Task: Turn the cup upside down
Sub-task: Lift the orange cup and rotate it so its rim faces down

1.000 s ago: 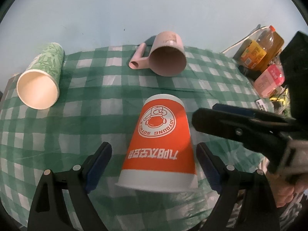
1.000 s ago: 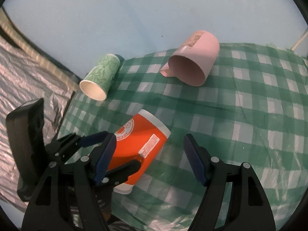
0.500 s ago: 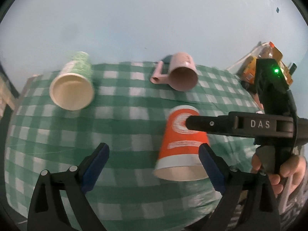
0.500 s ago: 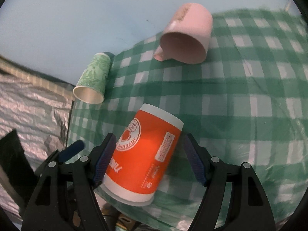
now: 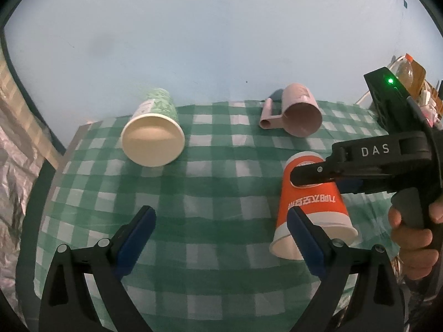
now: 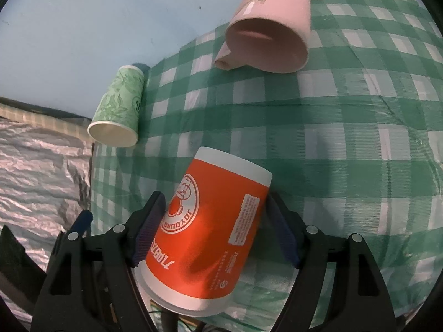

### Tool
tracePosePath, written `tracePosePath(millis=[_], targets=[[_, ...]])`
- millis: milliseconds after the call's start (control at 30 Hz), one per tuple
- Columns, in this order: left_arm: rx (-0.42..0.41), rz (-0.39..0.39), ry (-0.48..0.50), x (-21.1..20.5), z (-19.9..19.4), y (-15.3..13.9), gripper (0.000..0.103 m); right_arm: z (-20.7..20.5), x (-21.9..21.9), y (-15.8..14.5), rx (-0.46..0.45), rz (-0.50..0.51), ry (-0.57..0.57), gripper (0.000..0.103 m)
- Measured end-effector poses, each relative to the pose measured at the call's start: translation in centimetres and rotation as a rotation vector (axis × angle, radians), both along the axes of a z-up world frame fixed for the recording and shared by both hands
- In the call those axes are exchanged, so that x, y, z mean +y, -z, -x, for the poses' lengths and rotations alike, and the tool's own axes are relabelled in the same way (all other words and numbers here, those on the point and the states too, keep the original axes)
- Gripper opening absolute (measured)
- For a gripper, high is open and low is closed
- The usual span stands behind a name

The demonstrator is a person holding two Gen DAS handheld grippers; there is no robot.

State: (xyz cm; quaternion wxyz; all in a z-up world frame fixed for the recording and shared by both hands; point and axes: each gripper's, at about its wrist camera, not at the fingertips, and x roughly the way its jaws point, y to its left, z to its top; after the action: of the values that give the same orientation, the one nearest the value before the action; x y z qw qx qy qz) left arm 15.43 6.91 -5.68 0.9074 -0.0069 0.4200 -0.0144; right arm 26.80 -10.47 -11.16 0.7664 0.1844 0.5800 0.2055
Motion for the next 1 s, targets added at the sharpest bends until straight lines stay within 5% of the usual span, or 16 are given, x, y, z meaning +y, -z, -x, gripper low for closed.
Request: tracePosePath(millis=[300,600,1000], targets=[[-0.02,-0.035,-0.008,-0.4,0.0,0.0,0.098,-0.6,-0.1,0.3,0.044,-0.025,0.003,0.073],[-0.015,-0.014,-0.03,0.0,-0.1,0.2,0.098,0.1,-0.4,-0.7,-0.025,-0.035,-0.007,0.071],[-0.037,0.088,-0.074,1.3,1.3,0.1,0.098,5.8,1.2,-6.2,-0.524,0.168,-0.116,0.068]])
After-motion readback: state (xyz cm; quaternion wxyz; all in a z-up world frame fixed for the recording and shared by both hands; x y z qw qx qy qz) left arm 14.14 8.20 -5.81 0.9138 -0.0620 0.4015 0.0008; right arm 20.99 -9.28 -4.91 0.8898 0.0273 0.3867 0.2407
